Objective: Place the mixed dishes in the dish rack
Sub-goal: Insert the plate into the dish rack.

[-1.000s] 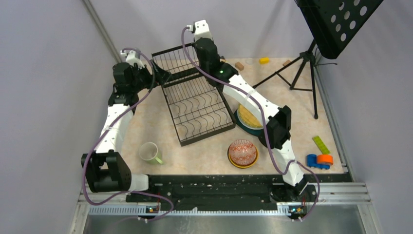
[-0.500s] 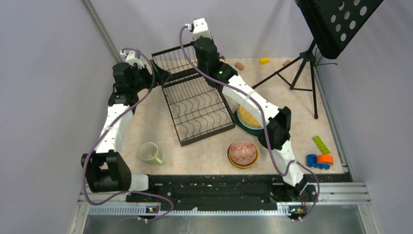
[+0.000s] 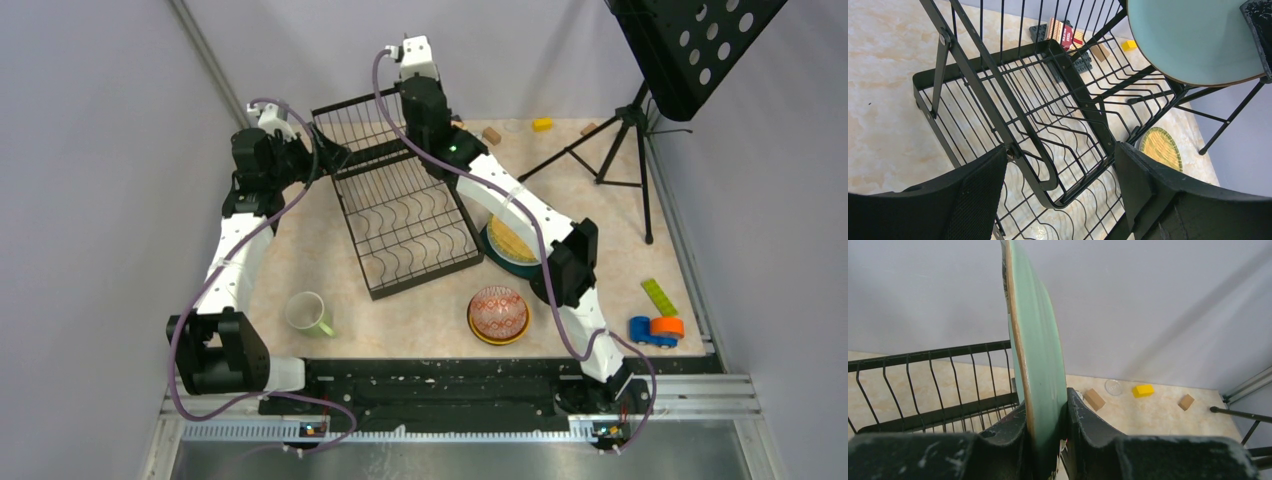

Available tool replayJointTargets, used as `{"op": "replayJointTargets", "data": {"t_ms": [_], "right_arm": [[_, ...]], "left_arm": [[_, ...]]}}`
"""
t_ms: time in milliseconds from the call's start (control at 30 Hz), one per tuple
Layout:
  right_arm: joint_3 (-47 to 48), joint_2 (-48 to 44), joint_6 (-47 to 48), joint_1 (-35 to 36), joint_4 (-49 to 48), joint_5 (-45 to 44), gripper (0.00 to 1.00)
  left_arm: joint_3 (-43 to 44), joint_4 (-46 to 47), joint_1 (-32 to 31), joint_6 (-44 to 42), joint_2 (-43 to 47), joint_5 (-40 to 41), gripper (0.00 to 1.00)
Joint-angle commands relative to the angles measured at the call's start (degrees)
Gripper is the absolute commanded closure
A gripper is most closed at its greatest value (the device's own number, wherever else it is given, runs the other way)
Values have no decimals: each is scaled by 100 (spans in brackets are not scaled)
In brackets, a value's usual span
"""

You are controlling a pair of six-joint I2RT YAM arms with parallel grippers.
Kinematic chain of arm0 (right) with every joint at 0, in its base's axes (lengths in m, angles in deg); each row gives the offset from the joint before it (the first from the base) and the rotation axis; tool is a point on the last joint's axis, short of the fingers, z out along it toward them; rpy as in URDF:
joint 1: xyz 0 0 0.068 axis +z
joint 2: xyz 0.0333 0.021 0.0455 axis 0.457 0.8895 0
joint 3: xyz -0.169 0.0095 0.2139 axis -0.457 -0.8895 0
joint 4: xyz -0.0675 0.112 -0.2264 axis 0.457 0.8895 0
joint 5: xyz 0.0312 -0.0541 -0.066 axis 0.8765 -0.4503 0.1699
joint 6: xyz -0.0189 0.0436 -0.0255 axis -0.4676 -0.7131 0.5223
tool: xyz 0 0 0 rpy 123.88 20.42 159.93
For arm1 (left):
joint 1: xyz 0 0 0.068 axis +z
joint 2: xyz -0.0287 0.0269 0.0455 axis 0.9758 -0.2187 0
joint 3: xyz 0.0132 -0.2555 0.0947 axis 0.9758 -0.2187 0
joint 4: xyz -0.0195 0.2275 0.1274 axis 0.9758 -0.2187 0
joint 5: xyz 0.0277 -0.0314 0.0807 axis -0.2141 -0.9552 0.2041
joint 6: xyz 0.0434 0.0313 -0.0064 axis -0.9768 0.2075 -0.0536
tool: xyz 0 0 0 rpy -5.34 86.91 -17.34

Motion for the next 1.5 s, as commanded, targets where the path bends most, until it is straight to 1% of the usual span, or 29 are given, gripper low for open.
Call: {"op": "replayJointTargets", "data": {"t_ms": [0,133,467,600,667,700,800,833,933,1000,1033,1067,1133,1167,1233,1300,1400,1467], "right_arm": [[16,-238,-351,-65,-482,60,100],[-18,-220,-550,-148,-244,171,100],[-170,-184,-700,-148,-67,158,100],[-183,-264,-780,-171,108,266,91],[-200,-338,-868,-196,202,419,82],[-226,-376,-901,-208,228,476,79],[-313,-457,-930,-271,264,663,78],[-311,-471,-964,-285,324,720,74],[-324,-518,-1020,-299,476,946,75],[-371,-528,-1032,-299,500,1006,71],[-392,-521,-1020,-301,487,1014,79],[-398,-514,-1015,-301,487,1007,83],[-409,-510,-994,-300,459,1027,79],[-395,-497,-970,-299,420,1066,81],[-287,-475,-925,-299,370,1070,91],[-93,-475,-807,-300,298,1048,97],[314,-466,-620,-299,269,1110,99],[534,-481,-528,-291,248,1127,100]], "left_arm": [[10,123,16,-73,136,-125,18],[7,125,18,-65,105,-134,18],[31,137,17,-38,89,-147,18],[26,94,11,-72,98,-133,18],[28,92,18,-73,99,-138,18],[28,95,16,-80,99,-136,18],[23,83,18,-91,100,-132,18],[23,84,16,-91,87,-132,18],[20,92,16,-91,70,-136,18],[31,91,17,-89,56,-142,18],[36,95,15,-91,71,-148,18],[30,85,18,-95,70,-144,18],[36,75,16,-104,76,-136,18],[37,69,18,-108,73,-133,18],[51,57,16,-121,66,-117,18],[75,13,15,-138,31,-104,19],[124,-70,15,-171,-28,-71,24],[120,-71,18,-157,-66,-52,26]]}}
